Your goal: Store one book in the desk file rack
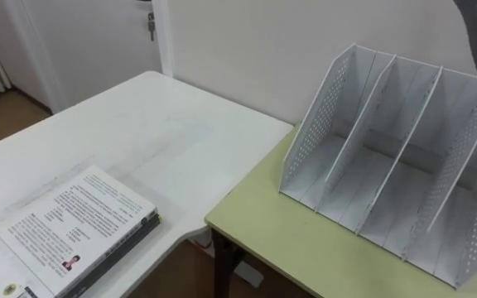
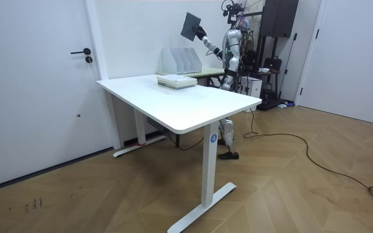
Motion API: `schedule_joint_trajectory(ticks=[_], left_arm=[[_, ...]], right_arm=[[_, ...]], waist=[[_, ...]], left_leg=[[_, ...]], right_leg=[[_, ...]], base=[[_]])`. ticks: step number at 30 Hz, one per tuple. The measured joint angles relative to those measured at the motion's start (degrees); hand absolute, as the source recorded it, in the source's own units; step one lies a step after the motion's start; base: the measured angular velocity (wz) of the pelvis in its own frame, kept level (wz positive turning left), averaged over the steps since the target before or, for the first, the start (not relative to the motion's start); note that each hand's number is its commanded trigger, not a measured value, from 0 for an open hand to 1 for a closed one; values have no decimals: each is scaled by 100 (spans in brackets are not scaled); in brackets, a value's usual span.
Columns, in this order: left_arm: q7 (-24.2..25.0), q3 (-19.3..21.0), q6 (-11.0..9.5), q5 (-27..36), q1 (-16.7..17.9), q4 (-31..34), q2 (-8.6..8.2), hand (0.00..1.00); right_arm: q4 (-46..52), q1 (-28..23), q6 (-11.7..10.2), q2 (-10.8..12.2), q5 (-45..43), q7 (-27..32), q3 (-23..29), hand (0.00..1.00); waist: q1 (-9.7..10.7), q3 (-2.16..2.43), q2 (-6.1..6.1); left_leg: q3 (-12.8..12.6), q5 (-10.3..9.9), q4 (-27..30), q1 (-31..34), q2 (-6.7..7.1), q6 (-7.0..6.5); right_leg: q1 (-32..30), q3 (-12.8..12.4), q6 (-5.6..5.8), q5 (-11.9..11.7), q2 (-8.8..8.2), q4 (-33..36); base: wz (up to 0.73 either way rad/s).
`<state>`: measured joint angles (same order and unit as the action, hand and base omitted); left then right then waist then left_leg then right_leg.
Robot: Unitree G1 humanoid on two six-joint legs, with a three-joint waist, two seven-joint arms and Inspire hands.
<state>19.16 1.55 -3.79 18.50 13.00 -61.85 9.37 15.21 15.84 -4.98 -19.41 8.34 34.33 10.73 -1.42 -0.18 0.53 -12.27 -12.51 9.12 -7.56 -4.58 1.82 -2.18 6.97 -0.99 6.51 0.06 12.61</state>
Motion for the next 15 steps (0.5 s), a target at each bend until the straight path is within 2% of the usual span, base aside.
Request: schedule_joint_trajectory(ticks=[6,15], left_arm=[[-63,-1,0,2,0,0,11,0],[-186,-4,0,14,16,-7,13,0]], right_arm=[[-317,-132,-1,23,5,6,0,100],[-632,-649,-36,406,2,200,-40,100]], waist=[[28,-7,28],[93,3,51]], left_leg=[[0,0,-5,13,0,0],[-9,0,-5,0,-4,0]], right_leg=[[6,41,6,5,-10,-7],[88,105,10,4,-14,-95]], base=[[4],[4]])
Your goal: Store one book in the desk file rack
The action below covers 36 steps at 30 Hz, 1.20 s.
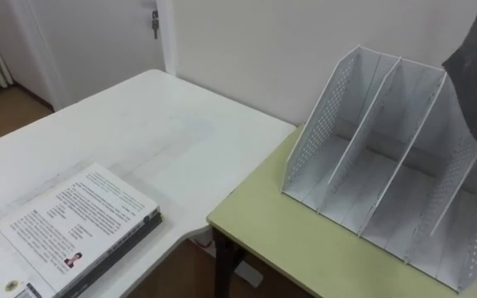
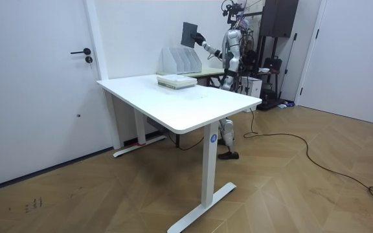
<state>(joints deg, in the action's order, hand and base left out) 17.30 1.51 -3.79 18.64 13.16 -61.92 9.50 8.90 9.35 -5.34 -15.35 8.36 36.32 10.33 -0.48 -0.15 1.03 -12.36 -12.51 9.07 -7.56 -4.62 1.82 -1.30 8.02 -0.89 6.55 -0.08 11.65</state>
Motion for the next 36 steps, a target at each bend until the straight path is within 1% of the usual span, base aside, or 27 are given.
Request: schedule_joint_trajectory(ticks=[2,4,7,11,13,14,15,16,21,25,27,32,34,36], left_arm=[[-37,-19,0,-10,-18,0,0,0],[-39,-44,-2,-13,-18,-5,0,0],[-38,-54,-2,-12,-18,-6,-1,0],[-37,-52,-2,-12,-18,-8,-1,0],[-36,-53,-2,-10,-18,1,-1,0],[-36,-54,-3,-9,-18,2,-1,0],[-36,-53,-7,-9,-19,2,-1,0],[-35,-53,-17,-9,-19,0,-1,0],[-44,-53,-43,-8,-19,-4,-1,0],[-62,-54,-46,-8,-16,-6,-1,0],[-62,-54,-46,-9,-14,-7,1,0],[-66,-61,-60,-5,-11,-6,1,0],[-76,-62,-103,-6,-5,-7,0,0],[-76,-62,-126,-7,-1,-7,0,0]], right_arm=[[-164,-95,-10,92,-6,36,-18,100],[-181,-344,-10,207,-4,68,-50,100],[-266,-492,-10,215,2,185,-156,100],[-347,-494,-17,215,1,270,-202,100],[-392,-495,-88,214,0,320,-242,100],[-402,-495,-106,214,0,335,-249,54],[-407,-496,-128,215,0,399,-266,16],[-423,-496,-174,214,0,449,-279,0],[-560,-498,-406,214,-3,522,-295,0],[-566,-498,-675,214,-4,671,-295,0],[-566,-498,-736,214,-6,691,-295,0],[-566,-498,-803,214,-6,727,-302,0],[-571,-498,-890,214,-6,727,-357,0],[-572,-498,-902,214,-7,727,-371,0]], waist=[[-5,5,-7],[-31,3,-32],[-43,6,-66],[-51,9,-86],[-81,9,-87],[-96,9,-87],[-118,9,-87],[-131,9,-87],[-145,7,-88],[-150,5,-90],[-150,5,-91],[-152,5,-92],[-152,5,-92],[-158,5,-92]], left_leg=[[-5,0,0,-11,0,0],[-5,0,-2,-11,0,0],[-5,0,-5,-12,0,0],[-8,0,-5,-16,0,0],[-25,0,-5,-21,0,0],[-32,0,-5,-24,0,0],[-35,0,-5,-25,0,0],[-36,0,-5,-25,0,0],[-47,0,-5,-46,0,0],[-64,0,-6,-57,0,0],[-64,0,-15,-58,0,0],[-64,0,-40,-64,1,0],[-64,0,-42,-58,1,0],[-64,0,-43,-56,1,0]], right_leg=[[8,-4,0,0,0,0],[7,-9,0,0,2,-1],[4,-16,0,0,4,-2],[3,-26,0,0,9,-1],[1,-46,0,0,13,-1],[1,-54,0,0,15,-1],[2,-56,0,0,15,0],[3,-56,0,0,15,0],[14,-63,0,0,16,4],[17,-81,0,0,17,7],[17,-81,0,0,18,8],[4,-79,0,0,19,12],[-2,-82,0,0,21,12],[-3,-82,0,0,21,11]], base=[[-2],[0],[0],[0],[-2],[-4],[0],[0],[0],[-1],[0],[0],[0],[0]])
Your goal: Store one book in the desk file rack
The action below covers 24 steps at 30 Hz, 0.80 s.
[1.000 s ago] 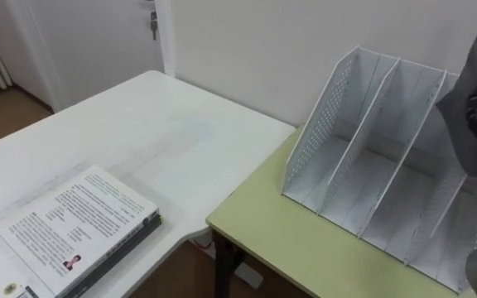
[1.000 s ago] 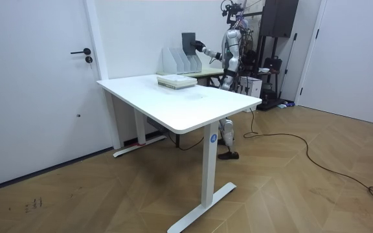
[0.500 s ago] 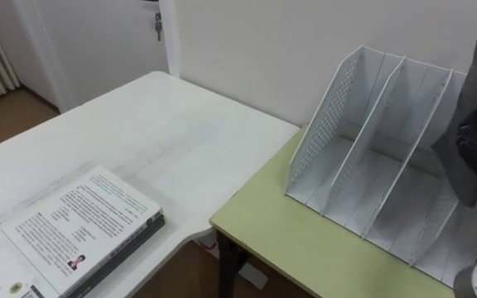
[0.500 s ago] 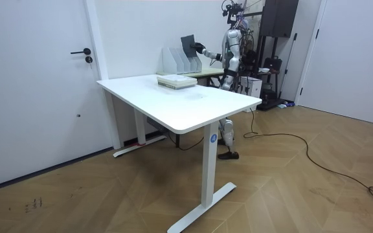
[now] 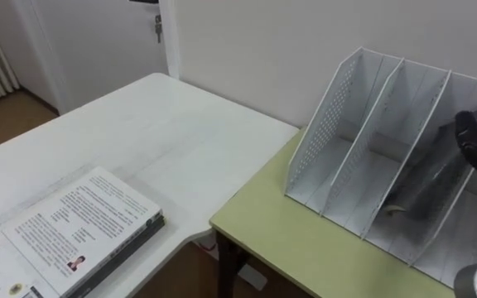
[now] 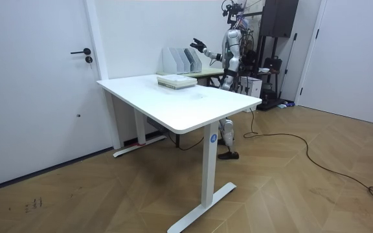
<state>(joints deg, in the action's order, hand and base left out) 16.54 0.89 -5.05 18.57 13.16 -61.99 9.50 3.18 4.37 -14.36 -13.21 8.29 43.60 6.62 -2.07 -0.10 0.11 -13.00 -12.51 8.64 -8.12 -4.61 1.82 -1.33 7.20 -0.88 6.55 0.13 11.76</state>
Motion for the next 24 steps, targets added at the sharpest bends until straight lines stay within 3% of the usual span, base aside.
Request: schedule_joint_trajectory(ticks=[14,19,24], left_arm=[[-2,4,-30,-3,13,0,0,0],[3,3,-32,37,28,-10,0,0],[44,83,-78,283,44,-181,0,0]], right_arm=[[-38,-10,-6,0,1,-20,-84,0],[-35,-9,-6,0,-1,-124,-80,0],[218,-8,7,-25,308,-740,-68,0]], waist=[[5,4,-1],[16,34,-17],[16,55,-23]], left_leg=[[6,0,-2,11,0,0],[40,0,-2,35,0,0],[42,0,-2,53,2,0]], right_leg=[[-6,0,0,0,3,-8],[-18,33,1,-1,-2,-10],[-57,1,1,-1,3,11]], base=[[0],[2],[-3]])
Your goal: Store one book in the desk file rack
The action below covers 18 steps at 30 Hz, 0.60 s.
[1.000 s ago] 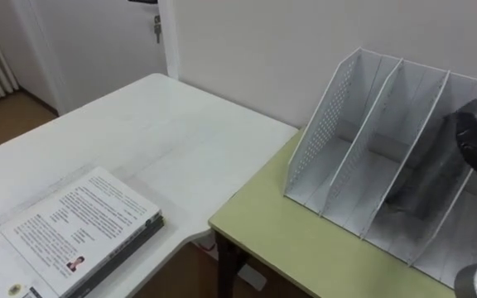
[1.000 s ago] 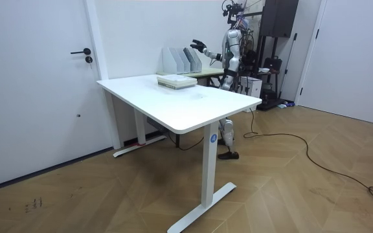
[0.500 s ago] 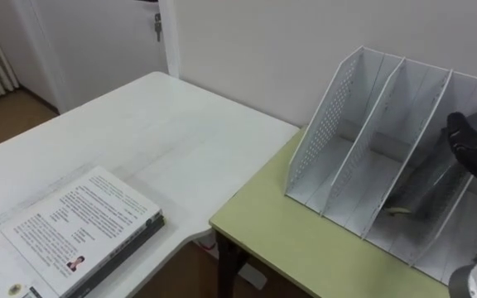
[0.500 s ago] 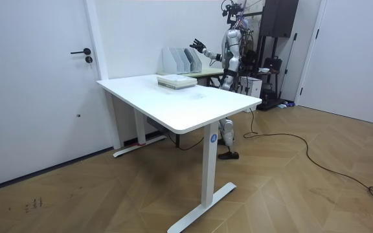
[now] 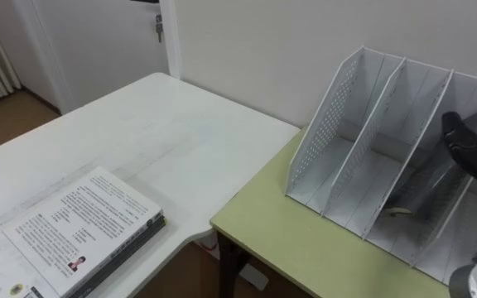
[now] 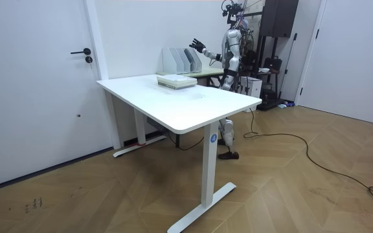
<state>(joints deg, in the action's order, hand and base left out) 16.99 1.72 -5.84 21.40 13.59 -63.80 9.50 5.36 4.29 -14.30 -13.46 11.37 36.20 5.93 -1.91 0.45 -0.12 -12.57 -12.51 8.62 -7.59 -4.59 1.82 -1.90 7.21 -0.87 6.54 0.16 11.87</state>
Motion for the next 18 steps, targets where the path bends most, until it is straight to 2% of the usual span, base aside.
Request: schedule_joint_trajectory(ticks=[3,5,8,10,11,13,14,16,18], left_arm=[[22,39,-4,35,2,-45,5,0],[86,33,-29,44,6,-46,50,0],[163,70,-77,38,27,-45,84,0],[237,174,-68,-2,60,-48,104,0],[246,177,-62,-11,66,-49,119,0],[311,175,20,-4,67,-30,186,0],[353,176,59,-2,64,-30,209,0],[464,198,185,-2,37,-18,258,0],[483,199,279,-4,-11,-14,273,0]], right_arm=[[344,0,72,-5,538,-539,-8,0],[566,0,75,-38,889,-951,-76,0],[963,0,206,-97,1568,-1925,-176,0],[1145,1,435,-333,2196,-2737,-187,0],[1178,0,489,-392,2351,-2946,-198,0],[1241,1,809,-646,2810,-3844,-226,0],[1255,1,898,-686,2904,-4065,-230,0],[1319,20,1185,-717,2888,-4901,-239,0],[1365,30,1332,-748,2884,-5458,-324,0]], waist=[[-6,-2,14],[-7,-24,43],[22,-40,89],[-2,-37,126],[5,-35,141],[17,-26,187],[14,-20,197],[1,-16,215],[-43,-12,240]], left_leg=[[0,0,-1,-4,0,0],[-4,0,-1,-7,-3,0],[-3,0,-2,12,-4,0],[-4,0,-15,7,2,0],[0,-1,-19,9,1,0],[33,-1,-39,26,-1,0],[43,-1,-41,30,-2,0],[76,-1,-43,60,-6,1],[90,-1,-43,102,-7,1]], right_leg=[[-10,-9,0,0,-1,15],[-11,-17,-1,0,4,24],[-12,-56,-1,-8,14,5],[2,-56,5,-11,8,2],[4,-54,6,-11,8,-1],[3,6,6,-12,0,-8],[3,24,6,-11,-3,-9],[-10,70,5,-12,-9,-15],[-46,77,1,-14,-8,-14]], base=[[0],[-2],[-1],[0],[0],[9],[10],[8],[3]])
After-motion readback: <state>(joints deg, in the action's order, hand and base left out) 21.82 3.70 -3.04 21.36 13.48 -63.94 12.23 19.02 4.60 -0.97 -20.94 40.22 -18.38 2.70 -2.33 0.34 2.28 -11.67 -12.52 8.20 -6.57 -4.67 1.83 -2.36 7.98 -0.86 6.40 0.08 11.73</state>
